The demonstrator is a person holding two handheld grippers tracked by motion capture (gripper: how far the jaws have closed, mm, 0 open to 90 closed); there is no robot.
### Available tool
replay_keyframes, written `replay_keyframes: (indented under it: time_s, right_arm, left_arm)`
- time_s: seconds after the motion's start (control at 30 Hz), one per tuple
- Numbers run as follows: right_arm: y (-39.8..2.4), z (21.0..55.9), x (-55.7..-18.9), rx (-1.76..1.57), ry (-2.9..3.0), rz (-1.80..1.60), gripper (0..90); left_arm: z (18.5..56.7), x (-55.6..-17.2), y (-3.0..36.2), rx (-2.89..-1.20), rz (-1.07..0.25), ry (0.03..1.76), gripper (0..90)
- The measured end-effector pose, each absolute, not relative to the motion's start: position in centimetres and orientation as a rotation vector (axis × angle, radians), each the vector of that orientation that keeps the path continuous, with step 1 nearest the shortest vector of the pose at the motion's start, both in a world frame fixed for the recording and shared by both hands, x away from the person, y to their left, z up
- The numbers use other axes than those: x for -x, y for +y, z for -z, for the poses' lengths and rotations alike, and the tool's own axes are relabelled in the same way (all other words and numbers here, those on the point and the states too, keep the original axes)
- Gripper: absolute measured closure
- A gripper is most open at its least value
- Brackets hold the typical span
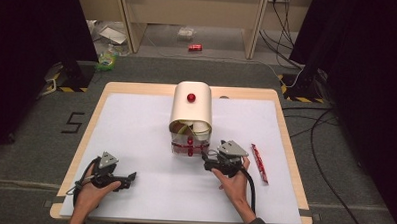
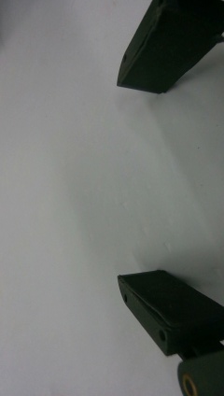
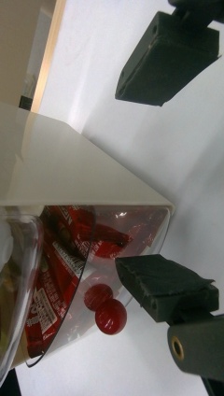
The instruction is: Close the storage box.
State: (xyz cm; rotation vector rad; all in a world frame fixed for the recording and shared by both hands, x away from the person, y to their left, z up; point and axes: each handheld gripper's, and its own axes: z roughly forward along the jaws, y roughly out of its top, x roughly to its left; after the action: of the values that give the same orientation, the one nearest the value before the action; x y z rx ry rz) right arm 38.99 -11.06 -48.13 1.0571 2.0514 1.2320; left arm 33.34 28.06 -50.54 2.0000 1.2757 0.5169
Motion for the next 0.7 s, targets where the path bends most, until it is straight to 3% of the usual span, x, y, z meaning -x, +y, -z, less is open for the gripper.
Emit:
replay_keyframes:
  time_s: [0.23, 0.4, 0.7]
  right_arm:
    - [-11.16, 48.11, -39.03, -1.076, 2.055, -1.244, 17.5]
    - [-11.26, 48.01, -38.83, -1.078, 2.071, -1.266, 24.4]
    - [-11.54, 47.62, -38.18, -1.061, 2.105, -1.276, 24.4]
  left_arm:
    - [50.54, -33.35, 28.07, -2.0, -0.516, 1.275, 5.1]
    - [50.54, -33.34, 28.08, -1.998, -0.515, 1.276, 5.2]
    - [50.54, -33.35, 28.09, -1.999, -0.515, 1.275, 5.2]
